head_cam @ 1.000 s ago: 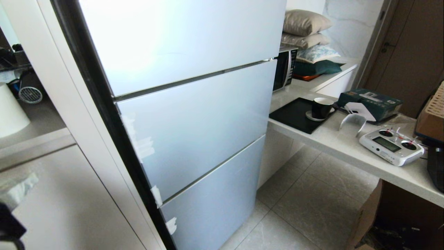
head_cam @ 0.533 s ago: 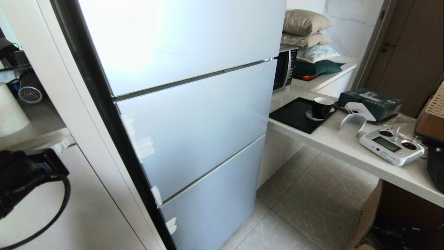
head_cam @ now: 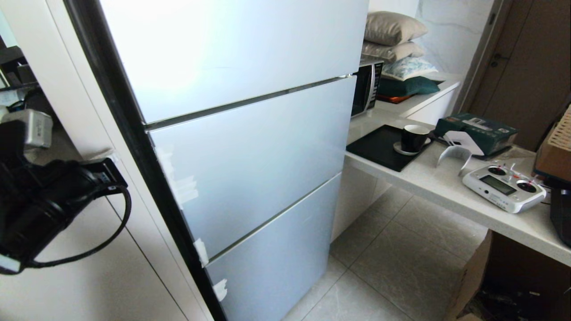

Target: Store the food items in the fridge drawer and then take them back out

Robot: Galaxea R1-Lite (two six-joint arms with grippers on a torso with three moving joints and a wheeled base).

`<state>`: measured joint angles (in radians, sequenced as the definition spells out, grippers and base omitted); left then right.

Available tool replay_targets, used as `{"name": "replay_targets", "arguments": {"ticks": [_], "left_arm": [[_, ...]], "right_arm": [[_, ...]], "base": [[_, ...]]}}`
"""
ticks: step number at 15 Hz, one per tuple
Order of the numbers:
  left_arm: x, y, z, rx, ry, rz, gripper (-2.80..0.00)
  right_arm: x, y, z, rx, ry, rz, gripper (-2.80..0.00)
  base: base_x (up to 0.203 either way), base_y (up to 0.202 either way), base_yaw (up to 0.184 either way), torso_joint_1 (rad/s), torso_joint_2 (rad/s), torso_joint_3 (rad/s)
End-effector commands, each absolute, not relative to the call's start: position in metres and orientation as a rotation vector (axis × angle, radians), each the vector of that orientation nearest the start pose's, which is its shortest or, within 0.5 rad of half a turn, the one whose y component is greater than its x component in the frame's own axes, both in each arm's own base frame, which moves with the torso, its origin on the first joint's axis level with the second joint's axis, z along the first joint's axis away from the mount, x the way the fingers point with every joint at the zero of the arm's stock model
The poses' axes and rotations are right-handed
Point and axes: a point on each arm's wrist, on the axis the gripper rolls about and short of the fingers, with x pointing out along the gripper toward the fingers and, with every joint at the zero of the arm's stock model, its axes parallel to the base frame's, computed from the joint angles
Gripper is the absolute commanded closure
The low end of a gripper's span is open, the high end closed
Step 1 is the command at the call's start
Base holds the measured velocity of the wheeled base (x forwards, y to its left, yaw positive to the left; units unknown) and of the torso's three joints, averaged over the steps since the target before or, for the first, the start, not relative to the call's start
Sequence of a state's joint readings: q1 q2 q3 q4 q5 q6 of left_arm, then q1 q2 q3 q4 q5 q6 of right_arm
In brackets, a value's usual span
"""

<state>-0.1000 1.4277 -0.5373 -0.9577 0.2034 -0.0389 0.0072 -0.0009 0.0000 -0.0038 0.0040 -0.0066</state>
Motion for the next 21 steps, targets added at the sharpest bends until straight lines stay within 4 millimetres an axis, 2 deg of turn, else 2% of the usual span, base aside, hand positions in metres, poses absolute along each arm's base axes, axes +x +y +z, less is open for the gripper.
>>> {"name": "replay_targets", "arguments": {"ticks": [1, 8, 12, 21], "left_arm": [[0.240, -0.024, 0.215, -0.052, -0.064, 0.103, 0.00], [0.267, -0.034, 0.206, -0.062, -0.055, 0.098, 0.00], [0.271, -0.049, 0.201, -0.065, -0.053, 0.044, 0.00], [0.255, -0.084, 0.200, -0.065, -0.045, -0.093, 0.00]], "right_arm": [[-0.023, 0.000, 0.076, -0.006, -0.004, 0.011, 0.00], [-0.023, 0.000, 0.076, -0.006, -0.006, 0.012, 0.00], [-0.023, 0.000, 0.076, -0.007, -0.005, 0.013, 0.00], [-0.023, 0.000, 0.076, -0.006, -0.005, 0.012, 0.00]], "base": [[0.000, 0.000, 0.000, 0.000, 0.00, 0.000], [0.000, 0.000, 0.000, 0.000, 0.00, 0.000], [0.000, 0.000, 0.000, 0.000, 0.00, 0.000], [0.000, 0.000, 0.000, 0.000, 0.00, 0.000]]}}
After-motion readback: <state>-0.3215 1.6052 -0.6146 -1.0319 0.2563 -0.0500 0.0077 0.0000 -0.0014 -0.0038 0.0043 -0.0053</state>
